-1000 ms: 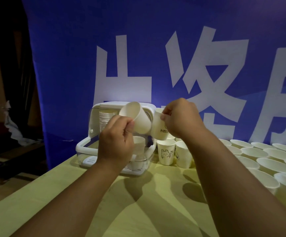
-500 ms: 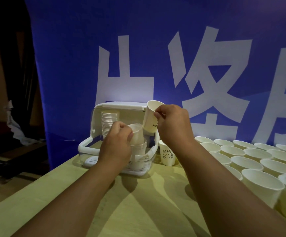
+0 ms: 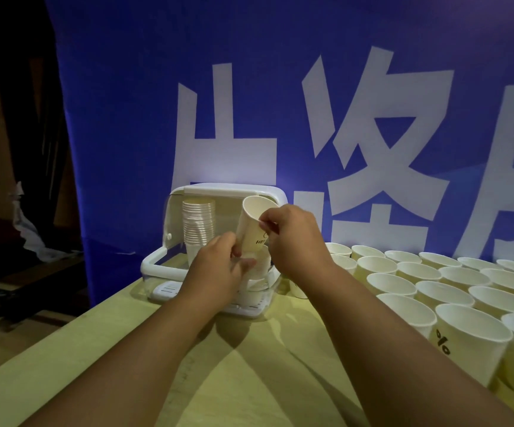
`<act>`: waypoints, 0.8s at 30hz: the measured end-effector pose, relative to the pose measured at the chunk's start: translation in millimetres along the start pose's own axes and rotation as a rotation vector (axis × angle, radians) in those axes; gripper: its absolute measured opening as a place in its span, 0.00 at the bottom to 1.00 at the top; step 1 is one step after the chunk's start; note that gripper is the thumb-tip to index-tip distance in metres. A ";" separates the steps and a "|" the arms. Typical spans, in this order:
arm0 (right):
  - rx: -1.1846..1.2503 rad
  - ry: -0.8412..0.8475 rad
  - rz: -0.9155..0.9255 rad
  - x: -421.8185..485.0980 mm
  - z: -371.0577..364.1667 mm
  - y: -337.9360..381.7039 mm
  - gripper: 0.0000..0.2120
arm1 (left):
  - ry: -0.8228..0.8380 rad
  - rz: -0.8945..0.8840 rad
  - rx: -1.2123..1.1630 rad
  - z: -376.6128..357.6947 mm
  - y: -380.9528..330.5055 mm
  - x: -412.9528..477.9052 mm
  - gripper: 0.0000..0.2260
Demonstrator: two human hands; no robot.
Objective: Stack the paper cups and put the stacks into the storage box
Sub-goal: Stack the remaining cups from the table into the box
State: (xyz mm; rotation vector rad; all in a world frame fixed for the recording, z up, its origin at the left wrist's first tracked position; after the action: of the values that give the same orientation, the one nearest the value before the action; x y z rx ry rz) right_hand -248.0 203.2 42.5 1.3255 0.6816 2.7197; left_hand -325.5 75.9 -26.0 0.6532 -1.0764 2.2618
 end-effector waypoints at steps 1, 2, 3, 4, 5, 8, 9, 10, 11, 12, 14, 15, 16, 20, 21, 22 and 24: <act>-0.004 0.001 0.004 -0.3 -0.7 -0.1 0.06 | -0.032 -0.010 -0.009 4.0 -1.0 -0.2 0.11; -0.012 0.003 0.001 0.2 -1.0 -1.3 0.07 | -0.061 -0.015 -0.019 7.8 -1.2 -0.6 0.11; -0.030 0.019 -0.009 0.8 -2.4 -3.6 0.08 | -0.080 -0.012 -0.033 10.4 -0.4 -0.8 0.10; -0.055 0.047 -0.024 1.4 -5.0 -6.1 0.09 | -0.086 -0.004 -0.044 11.4 1.0 -1.3 0.10; -0.078 0.081 -0.038 1.0 -8.4 -8.7 0.10 | -0.077 0.004 -0.051 10.3 2.3 -1.7 0.10; -0.118 0.162 -0.038 -3.5 -19.8 -10.7 0.12 | -0.019 0.010 -0.059 1.8 5.0 -2.3 0.16; -0.129 0.176 -0.027 -6.7 -23.3 -10.2 0.12 | -0.015 -0.001 -0.065 0.8 4.7 -2.4 0.19; -0.134 0.186 -0.019 -10.3 -26.2 -9.9 0.12 | -0.017 -0.020 -0.073 0.5 3.5 -2.6 0.23; -0.133 0.188 -0.015 -12.3 -27.8 -10.0 0.12 | -0.019 -0.043 -0.081 0.1 2.0 -2.8 0.27; -0.128 0.182 -0.016 -14.0 -28.5 -10.8 0.11 | -0.014 -0.062 -0.084 -0.8 0.8 -2.5 0.30; -0.101 0.167 -0.033 -13.4 -27.2 -11.9 0.10 | 0.001 -0.068 -0.069 -3.8 1.3 -1.6 0.34; -0.093 0.171 -0.042 -12.6 -27.5 -12.4 0.10 | 0.002 -0.065 -0.051 -5.1 2.5 -1.2 0.33; -0.090 0.186 -0.057 -12.2 -29.0 -13.2 0.11 | -0.003 -0.063 -0.027 -5.8 3.7 -1.1 0.29; -0.073 0.225 -0.136 -18.1 -37.7 -24.5 0.13 | -0.018 -0.051 0.031 -6.3 4.8 -2.7 0.19; -0.090 0.239 -0.144 -19.3 -40.4 -27.0 0.12 | -0.014 -0.047 0.038 -6.4 4.4 -2.6 0.19; -0.111 0.254 -0.153 -20.9 -43.6 -29.8 0.11 | -0.008 -0.041 0.045 -6.4 4.1 -2.4 0.19; -0.128 0.268 -0.166 -21.6 -47.4 -33.7 0.10 | 0.004 -0.033 0.059 -5.8 3.5 -2.0 0.18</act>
State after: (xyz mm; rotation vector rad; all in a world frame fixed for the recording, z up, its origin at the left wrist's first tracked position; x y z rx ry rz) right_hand -275.4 211.3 -12.5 0.8466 0.5914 2.7751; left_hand -327.5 78.1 -32.4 0.6854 -0.9937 2.2731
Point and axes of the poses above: each hand's wrist, its own x-axis towards the middle knuckle, its own z-axis out of the back of the hand, y = z × x, the point moved 9 cm from there along x, towards the middle knuckle, and after that the axes turned 1 degree about -y, right-handed, at the moved point
